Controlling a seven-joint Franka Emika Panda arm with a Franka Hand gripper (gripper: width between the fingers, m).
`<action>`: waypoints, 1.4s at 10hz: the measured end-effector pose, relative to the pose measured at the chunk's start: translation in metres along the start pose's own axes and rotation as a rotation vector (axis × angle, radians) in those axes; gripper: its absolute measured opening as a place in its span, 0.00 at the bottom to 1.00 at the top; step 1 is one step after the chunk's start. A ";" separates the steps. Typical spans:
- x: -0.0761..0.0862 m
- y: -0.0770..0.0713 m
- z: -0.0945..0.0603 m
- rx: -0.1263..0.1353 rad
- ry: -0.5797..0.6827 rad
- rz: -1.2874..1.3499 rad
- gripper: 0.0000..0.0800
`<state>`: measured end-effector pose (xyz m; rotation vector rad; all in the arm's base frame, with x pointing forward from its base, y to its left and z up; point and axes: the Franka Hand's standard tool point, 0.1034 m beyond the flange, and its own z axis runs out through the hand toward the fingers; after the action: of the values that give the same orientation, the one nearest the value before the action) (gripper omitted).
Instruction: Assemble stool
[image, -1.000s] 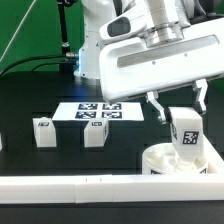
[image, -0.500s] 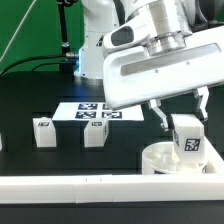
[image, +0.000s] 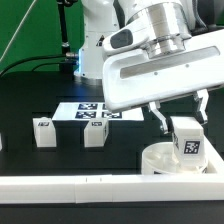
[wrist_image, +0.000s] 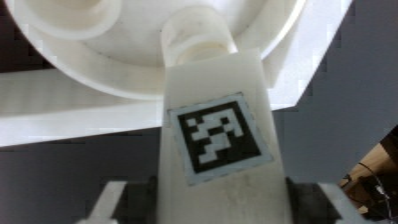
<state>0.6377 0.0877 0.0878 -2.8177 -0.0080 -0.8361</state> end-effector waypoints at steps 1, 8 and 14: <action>0.000 0.000 0.000 0.000 -0.001 0.000 0.41; 0.000 0.000 0.000 0.000 -0.001 0.000 0.81; 0.022 -0.011 -0.023 -0.001 -0.111 -0.054 0.81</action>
Offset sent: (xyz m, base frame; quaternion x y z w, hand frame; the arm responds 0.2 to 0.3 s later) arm 0.0000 0.0000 0.0000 0.0000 0.0000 0.0000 1.0000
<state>0.6435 0.0926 0.1206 -2.8727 -0.1003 -0.6896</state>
